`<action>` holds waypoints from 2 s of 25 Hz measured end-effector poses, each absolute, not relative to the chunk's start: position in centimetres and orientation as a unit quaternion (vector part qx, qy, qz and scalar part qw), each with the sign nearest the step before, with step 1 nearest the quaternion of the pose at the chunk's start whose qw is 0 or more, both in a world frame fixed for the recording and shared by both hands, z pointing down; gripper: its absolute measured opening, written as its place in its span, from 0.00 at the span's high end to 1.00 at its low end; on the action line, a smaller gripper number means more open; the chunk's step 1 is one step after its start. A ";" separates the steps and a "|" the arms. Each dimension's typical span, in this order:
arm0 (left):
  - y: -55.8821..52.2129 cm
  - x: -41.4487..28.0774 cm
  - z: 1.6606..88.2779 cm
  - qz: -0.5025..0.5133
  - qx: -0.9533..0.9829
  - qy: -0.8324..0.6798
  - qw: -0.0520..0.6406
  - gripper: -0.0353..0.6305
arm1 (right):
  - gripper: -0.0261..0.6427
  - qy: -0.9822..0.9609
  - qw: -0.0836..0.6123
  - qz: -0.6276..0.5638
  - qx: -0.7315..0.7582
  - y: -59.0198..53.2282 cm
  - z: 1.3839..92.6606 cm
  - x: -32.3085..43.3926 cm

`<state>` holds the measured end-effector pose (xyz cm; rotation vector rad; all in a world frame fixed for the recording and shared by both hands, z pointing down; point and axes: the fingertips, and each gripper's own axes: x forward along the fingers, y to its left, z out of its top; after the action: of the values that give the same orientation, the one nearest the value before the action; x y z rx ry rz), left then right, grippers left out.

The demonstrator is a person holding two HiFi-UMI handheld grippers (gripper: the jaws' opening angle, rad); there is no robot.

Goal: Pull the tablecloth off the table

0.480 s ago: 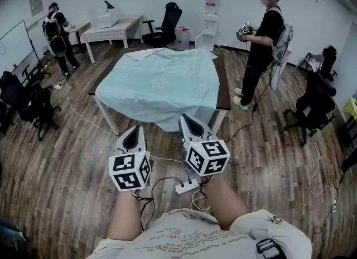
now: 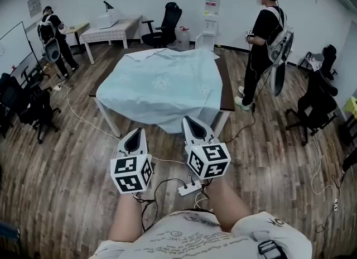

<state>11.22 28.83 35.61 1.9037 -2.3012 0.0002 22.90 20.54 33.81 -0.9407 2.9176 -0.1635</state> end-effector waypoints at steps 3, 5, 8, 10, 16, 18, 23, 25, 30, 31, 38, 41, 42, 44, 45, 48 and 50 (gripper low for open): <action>29.1 10.3 36.2 0.002 0.635 -0.768 0.084 0.93 | 0.94 0.948 0.037 -0.068 -0.308 20.5 34.3 22.3; 29.3 9.8 36.5 0.003 0.634 -0.768 0.088 0.93 | 0.94 0.948 0.038 -0.076 -0.308 20.6 34.6 21.9; 29.4 9.1 36.8 0.006 0.634 -0.768 0.090 0.93 | 0.94 0.947 0.034 -0.080 -0.310 20.4 35.1 20.9; 29.3 8.5 37.0 0.008 0.633 -0.768 0.090 0.93 | 0.94 0.947 0.034 -0.081 -0.308 20.1 35.3 20.0; 27.8 5.8 38.3 0.010 0.626 -0.773 0.101 0.93 | 0.94 0.949 0.033 -0.080 -0.303 18.4 36.2 17.6; 26.7 4.8 38.7 0.014 0.627 -0.772 0.105 0.93 | 0.94 0.947 0.031 -0.087 -0.307 17.1 36.7 16.7; 22.6 2.2 39.0 0.032 0.634 -0.766 0.102 0.93 | 0.94 0.942 0.033 -0.102 -0.319 13.0 37.5 14.6; 20.7 1.0 39.0 0.039 0.635 -0.766 0.099 0.93 | 0.94 0.940 0.036 -0.107 -0.322 10.9 37.8 13.7; 15.7 -2.8 38.8 0.051 0.632 -0.767 0.098 0.93 | 0.94 0.939 0.032 -0.121 -0.321 5.5 38.4 10.1; 14.6 -3.5 38.7 0.054 0.632 -0.767 0.097 0.93 | 0.94 0.939 0.031 -0.125 -0.320 4.5 38.4 9.3; 6.1 -8.0 38.1 0.062 0.638 -0.762 0.091 0.93 | 0.94 0.936 0.035 -0.131 -0.325 -3.6 38.2 5.2; 2.3 -9.1 38.2 0.061 0.643 -0.758 0.092 0.93 | 0.94 0.934 0.034 -0.132 -0.331 -7.1 38.5 4.4; 1.0 -9.4 38.2 0.061 0.645 -0.756 0.092 0.93 | 0.94 0.933 0.033 -0.132 -0.333 -8.3 38.6 4.2; -1.2 -9.6 38.5 0.060 0.650 -0.752 0.095 0.93 | 0.94 0.932 0.028 -0.129 -0.338 -10.3 38.8 3.9; -2.1 -9.6 38.8 0.059 0.652 -0.750 0.098 0.93 | 0.94 0.931 0.025 -0.127 -0.341 -11.2 39.0 3.9; -4.6 -9.6 39.8 0.061 0.657 -0.744 0.111 0.93 | 0.94 0.928 0.015 -0.127 -0.350 -13.6 39.4 4.0; -6.0 -9.6 40.2 0.062 0.660 -0.739 0.118 0.93 | 0.94 0.925 0.008 -0.130 -0.356 -14.9 39.7 4.2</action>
<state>-9.55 -6.02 40.23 1.9322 -2.1617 0.1803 4.19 -14.86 39.72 -1.1134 2.8918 -0.4069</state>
